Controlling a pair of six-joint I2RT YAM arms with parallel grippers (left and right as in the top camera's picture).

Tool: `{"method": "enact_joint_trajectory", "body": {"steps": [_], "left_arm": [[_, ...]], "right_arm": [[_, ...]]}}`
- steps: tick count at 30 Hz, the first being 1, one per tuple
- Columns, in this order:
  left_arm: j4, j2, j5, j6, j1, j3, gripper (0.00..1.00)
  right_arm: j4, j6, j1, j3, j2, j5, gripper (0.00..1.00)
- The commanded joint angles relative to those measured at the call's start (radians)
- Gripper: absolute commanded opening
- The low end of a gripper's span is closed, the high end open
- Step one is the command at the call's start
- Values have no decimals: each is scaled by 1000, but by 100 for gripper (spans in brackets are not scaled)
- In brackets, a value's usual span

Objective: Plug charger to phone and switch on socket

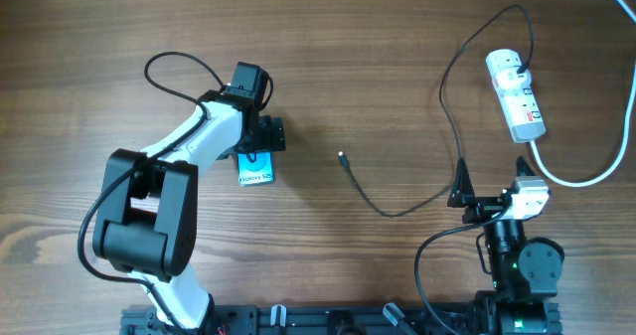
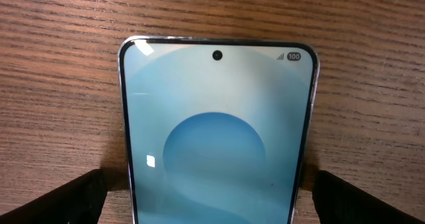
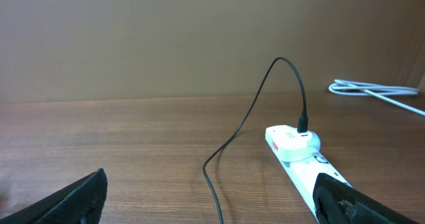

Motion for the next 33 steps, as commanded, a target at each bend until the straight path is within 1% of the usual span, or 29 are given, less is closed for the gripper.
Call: {"method": "enact_joint_trajectory", "body": {"steps": [1, 3, 7, 11, 13, 15, 18, 23, 26, 28, 30, 33], "left_arm": [[-5, 35, -6, 29, 9, -5, 100], [-34, 26, -6, 23, 17, 13, 100], [-124, 14, -1, -2, 28, 115, 100], [-126, 15, 44, -3, 28, 150, 100], [-133, 18, 43, -37, 28, 148, 100], [-139, 19, 43, -82, 27, 135, 98], [-127, 19, 43, -81, 28, 96, 97], [-18, 19, 51, -84, 27, -12, 96], [0, 19, 51, -83, 27, -41, 95], [4, 19, 47, -76, 27, -41, 93], [13, 19, 47, -77, 27, -41, 86], [13, 19, 47, -76, 27, -41, 82]], "right_arm": [[3, 8, -6, -1, -8, -15, 100], [3, 8, -6, -1, -8, -15, 100], [3, 8, -6, -1, -8, -15, 100], [3, 8, -6, -1, -8, -15, 100], [3, 8, -6, -1, -8, -15, 100], [3, 8, -6, -1, -8, -15, 100], [3, 8, -6, -1, -8, -15, 100], [3, 8, -6, -1, -8, -15, 100], [3, 8, -6, -1, -8, -15, 100], [3, 8, -6, -1, -8, -15, 100], [3, 8, -6, -1, -8, -15, 100], [3, 8, -6, -1, -8, -15, 100]]}}
